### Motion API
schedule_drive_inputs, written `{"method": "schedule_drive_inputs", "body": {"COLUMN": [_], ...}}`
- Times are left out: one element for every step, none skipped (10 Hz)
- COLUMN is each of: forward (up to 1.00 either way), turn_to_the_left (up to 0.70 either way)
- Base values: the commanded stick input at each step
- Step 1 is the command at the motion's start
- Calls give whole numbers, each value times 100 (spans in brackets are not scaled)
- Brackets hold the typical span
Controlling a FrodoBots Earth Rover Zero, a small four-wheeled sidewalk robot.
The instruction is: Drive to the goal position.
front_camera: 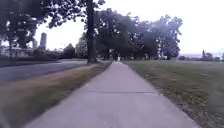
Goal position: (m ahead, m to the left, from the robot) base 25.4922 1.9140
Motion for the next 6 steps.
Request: {"method": "schedule_drive_inputs", "body": {"forward": [70,70,70,70,70,70], "turn_to_the_left": [0,0,0,0,0,0]}}
